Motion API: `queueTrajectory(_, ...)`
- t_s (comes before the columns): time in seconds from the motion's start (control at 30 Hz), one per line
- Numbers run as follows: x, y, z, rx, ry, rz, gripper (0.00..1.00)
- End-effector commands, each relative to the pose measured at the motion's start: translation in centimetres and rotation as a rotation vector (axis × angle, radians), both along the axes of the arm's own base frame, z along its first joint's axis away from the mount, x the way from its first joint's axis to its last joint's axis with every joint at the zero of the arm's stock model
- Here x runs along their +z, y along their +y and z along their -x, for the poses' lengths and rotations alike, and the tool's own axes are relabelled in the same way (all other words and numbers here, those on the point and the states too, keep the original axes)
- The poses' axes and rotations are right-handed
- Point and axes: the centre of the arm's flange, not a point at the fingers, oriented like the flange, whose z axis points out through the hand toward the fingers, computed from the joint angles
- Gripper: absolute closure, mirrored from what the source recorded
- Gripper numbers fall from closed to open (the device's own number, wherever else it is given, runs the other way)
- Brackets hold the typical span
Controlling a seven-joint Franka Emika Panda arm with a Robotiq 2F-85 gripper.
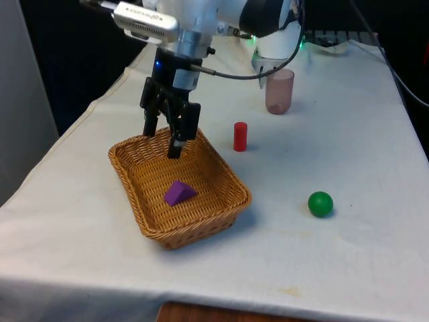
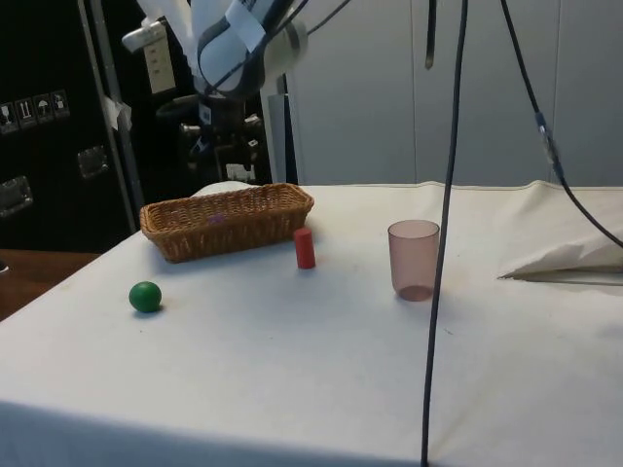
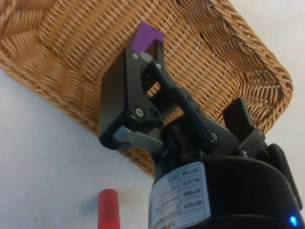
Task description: Pick up the triangular block and place it into the basket.
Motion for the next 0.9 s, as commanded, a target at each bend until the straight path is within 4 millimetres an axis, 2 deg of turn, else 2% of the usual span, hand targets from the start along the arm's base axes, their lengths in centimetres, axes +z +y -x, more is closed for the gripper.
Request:
queueTrajectory(0.0, 0.8, 0.1, 0.2, 0.008, 0.004, 0.0, 0.0)
queueTrajectory(0.03, 0.3, 0.0, 0.0, 0.003, 0.0, 0.0, 0.0)
queueTrajectory(0.07, 1.1, 0.1, 0.2, 0.011, 0.006, -0.001, 0.0)
queueTrajectory(0.3, 2.9, 0.6, 0.1, 0.06, 0.027, -0.002, 0.0)
queueTrajectory(0.33, 2.6, 0.6, 0.1, 0.053, 0.023, -0.004, 0.0)
queueTrajectory(0.53, 4.2, 1.1, 0.0, 0.113, 0.039, 0.001, 0.0)
queueTrajectory(0.83, 5.7, 2.0, 0.1, 0.162, 0.057, 0.002, 0.0)
queueTrajectory(0.87, 5.4, 1.9, -0.1, 0.158, 0.054, 0.003, 0.0)
